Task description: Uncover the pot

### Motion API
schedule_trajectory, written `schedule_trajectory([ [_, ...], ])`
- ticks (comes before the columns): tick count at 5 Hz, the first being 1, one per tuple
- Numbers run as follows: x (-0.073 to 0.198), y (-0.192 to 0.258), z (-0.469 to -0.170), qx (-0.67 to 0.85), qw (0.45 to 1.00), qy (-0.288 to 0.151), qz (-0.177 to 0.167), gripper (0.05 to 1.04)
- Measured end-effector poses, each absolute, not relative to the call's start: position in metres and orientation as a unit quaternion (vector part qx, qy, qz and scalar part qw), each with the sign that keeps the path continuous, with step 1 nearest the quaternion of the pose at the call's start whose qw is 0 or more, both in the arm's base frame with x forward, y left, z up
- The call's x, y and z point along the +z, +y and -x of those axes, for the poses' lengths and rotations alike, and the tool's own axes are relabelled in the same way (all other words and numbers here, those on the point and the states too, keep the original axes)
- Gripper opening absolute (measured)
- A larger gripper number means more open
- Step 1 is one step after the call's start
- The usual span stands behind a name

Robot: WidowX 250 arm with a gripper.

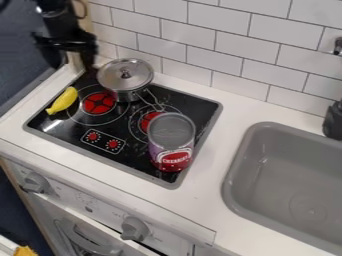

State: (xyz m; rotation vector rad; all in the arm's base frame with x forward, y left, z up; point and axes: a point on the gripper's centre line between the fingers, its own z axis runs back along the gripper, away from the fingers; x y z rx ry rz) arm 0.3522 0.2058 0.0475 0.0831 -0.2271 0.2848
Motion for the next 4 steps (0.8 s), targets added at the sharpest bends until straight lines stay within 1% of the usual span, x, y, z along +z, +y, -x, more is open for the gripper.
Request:
schedule_trajectory([
  [2, 0.048, 0.176, -0.386, 0.086, 0.991, -0.098, -0.027, 1.001],
  [3, 0.034, 0.166, -0.393, 0.067, 0.995, -0.077, -0.018, 1.001],
  [4, 0.023, 0.164, -0.398, 0.058, 0.996, -0.065, -0.019, 1.001],
])
